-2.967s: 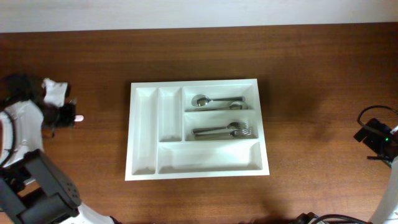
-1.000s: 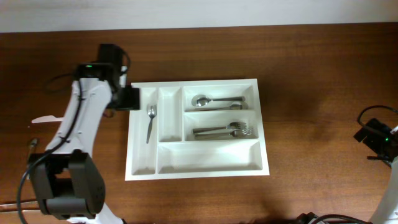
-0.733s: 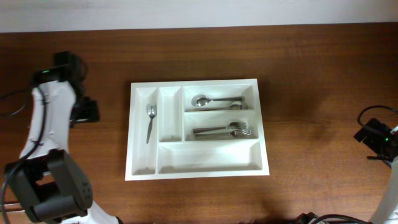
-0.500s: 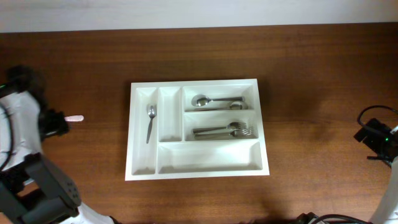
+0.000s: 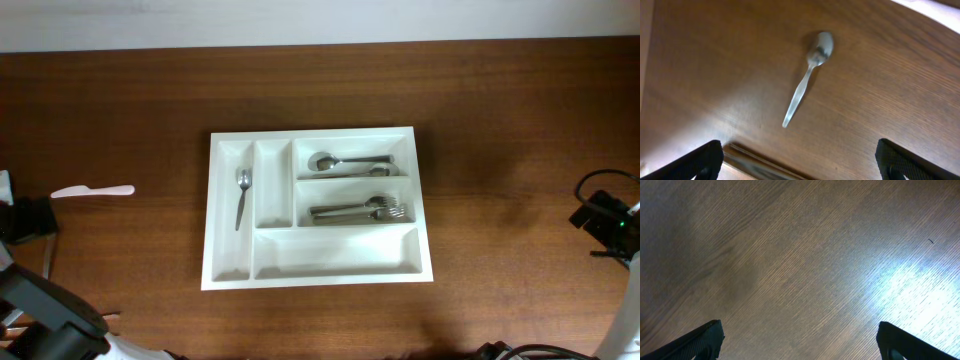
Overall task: Pack container
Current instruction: 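Lower the left gripper over the second small silver spoon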
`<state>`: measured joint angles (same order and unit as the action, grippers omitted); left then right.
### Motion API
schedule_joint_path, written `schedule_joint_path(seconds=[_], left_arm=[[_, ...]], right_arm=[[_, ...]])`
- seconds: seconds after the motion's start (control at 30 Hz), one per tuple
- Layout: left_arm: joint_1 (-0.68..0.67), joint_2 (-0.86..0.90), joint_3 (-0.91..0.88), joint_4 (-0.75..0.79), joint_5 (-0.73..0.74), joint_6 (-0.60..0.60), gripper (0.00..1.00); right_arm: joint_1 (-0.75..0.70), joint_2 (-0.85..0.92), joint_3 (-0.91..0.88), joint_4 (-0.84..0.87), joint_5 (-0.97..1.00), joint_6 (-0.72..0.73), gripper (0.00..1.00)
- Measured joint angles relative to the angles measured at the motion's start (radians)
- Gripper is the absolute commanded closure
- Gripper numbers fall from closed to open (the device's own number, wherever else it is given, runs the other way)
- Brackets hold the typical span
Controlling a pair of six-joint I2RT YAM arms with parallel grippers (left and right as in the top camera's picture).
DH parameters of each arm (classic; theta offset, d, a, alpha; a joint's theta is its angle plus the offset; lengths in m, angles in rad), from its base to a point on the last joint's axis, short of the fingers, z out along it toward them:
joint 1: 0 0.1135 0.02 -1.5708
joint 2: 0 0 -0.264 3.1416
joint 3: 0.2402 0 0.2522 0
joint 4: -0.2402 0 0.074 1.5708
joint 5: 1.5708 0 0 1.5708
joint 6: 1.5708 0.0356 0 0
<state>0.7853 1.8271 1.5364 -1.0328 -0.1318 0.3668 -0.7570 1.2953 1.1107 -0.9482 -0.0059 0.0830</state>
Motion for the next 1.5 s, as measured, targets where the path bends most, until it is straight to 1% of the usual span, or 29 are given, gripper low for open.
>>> schedule_joint_path(seconds=[0.13, 0.23, 0.3, 0.4, 0.43, 0.57, 1.13, 1.5], left_arm=[[0.02, 0.005, 0.0, 0.007, 0.077, 0.168, 0.01], [0.02, 0.03, 0.0, 0.017, 0.1, 0.267, 0.01], [0.02, 0.074, 0.0, 0.025, 0.099, 0.318, 0.01], [0.02, 0.124, 0.001, 0.02, 0.09, 0.346, 0.01], [0.02, 0.139, 0.001, 0.017, 0.087, 0.351, 0.01], [0.02, 0.19, 0.001, 0.014, 0.069, 0.365, 0.01], [0.02, 0.288, 0.001, 0.028, 0.046, 0.374, 0.01], [0.02, 0.297, 0.001, 0.055, 0.046, 0.374, 0.0]], right_arm=[[0.0, 0.0, 0.0, 0.0, 0.0, 0.0, 0.01], [0.0, 0.0, 0.0, 0.0, 0.0, 0.0, 0.01], [0.0, 0.0, 0.0, 0.0, 0.0, 0.0, 0.01], [0.0, 0.0, 0.0, 0.0, 0.0, 0.0, 0.01], [0.0, 0.0, 0.0, 0.0, 0.0, 0.0, 0.02], [0.0, 0.0, 0.0, 0.0, 0.0, 0.001, 0.01], [0.0, 0.0, 0.0, 0.0, 0.0, 0.0, 0.01], [0.0, 0.0, 0.0, 0.0, 0.0, 0.001, 0.01]])
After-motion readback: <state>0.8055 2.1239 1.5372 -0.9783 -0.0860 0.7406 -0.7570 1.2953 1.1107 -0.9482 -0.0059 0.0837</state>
